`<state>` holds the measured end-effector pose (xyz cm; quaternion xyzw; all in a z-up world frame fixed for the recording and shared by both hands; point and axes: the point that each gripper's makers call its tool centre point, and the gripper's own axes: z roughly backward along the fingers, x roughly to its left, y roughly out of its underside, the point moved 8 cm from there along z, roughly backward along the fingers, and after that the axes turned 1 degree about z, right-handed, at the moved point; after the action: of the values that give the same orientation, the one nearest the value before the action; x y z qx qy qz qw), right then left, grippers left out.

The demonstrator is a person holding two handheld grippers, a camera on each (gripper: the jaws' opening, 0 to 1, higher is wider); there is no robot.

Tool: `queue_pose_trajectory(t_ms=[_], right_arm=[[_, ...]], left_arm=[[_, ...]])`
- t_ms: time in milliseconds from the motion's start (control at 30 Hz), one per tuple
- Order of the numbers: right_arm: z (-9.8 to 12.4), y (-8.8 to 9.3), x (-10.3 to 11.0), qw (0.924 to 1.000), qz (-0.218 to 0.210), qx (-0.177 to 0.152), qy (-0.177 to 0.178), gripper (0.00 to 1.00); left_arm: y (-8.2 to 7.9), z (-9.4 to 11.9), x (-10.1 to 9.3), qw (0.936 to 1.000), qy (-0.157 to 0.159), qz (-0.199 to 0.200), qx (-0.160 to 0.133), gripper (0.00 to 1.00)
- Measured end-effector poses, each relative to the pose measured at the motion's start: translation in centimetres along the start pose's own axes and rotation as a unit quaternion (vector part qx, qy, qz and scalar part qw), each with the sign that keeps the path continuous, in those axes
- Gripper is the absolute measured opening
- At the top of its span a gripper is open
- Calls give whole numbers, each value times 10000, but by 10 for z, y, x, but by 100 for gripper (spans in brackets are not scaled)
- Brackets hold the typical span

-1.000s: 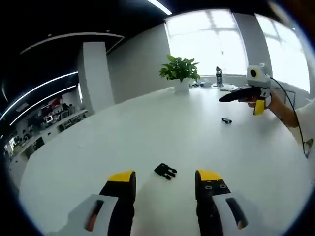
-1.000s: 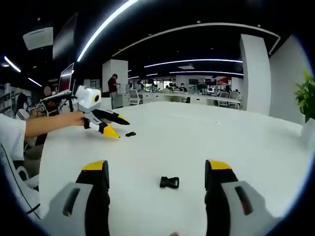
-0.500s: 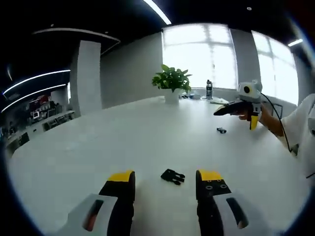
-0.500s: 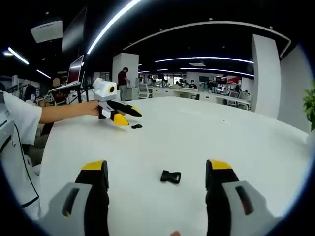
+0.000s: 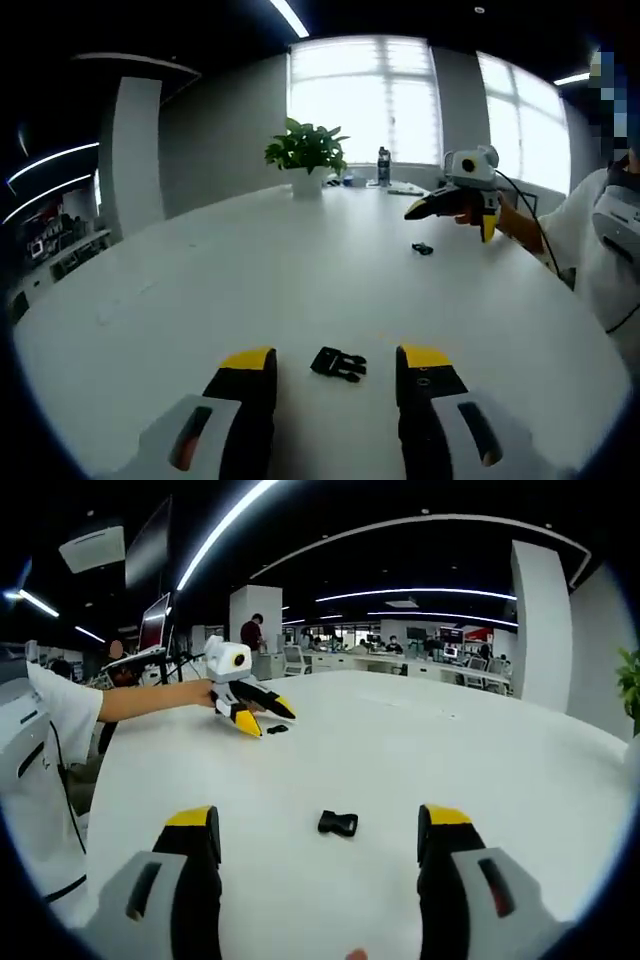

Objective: Snap the two parts of the plastic buckle together until the buckle closes and remains connected.

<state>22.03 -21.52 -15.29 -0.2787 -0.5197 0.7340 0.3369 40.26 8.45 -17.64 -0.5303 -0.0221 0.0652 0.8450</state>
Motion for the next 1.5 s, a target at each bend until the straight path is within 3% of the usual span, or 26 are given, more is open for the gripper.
queue_pose_trajectory(t_ms=[200,400,533,900,1133,1300,1467,1500], right_arm=[[-1,-3,3,10000,-11,-78,-58,81],[0,-5,5,9999,16,-89,-81,81],[1,-8,6,9999,73,-126,-70,81],[-1,-8,6,9998,38,-183,-111,81],[1,-9,9,9996,23,-262,-135,81],[1,-9,11,9995,4,-290,-158,80],[0,-9,10,9994,8,-317,-164,80],[0,-9,10,9993,6,-322,-169,80]], left_arm=[[2,-3,0,9994,348,16,66,44],[2,1,6,9987,501,29,24,35],[3,1,8,9989,457,-26,35,27],[3,-2,-1,9988,463,-91,160,22],[2,0,-4,9996,87,-10,254,22],[5,6,-6,9984,-373,396,177,21],[7,15,-13,9967,-652,474,127,21],[7,18,-14,9936,-856,716,169,21]])
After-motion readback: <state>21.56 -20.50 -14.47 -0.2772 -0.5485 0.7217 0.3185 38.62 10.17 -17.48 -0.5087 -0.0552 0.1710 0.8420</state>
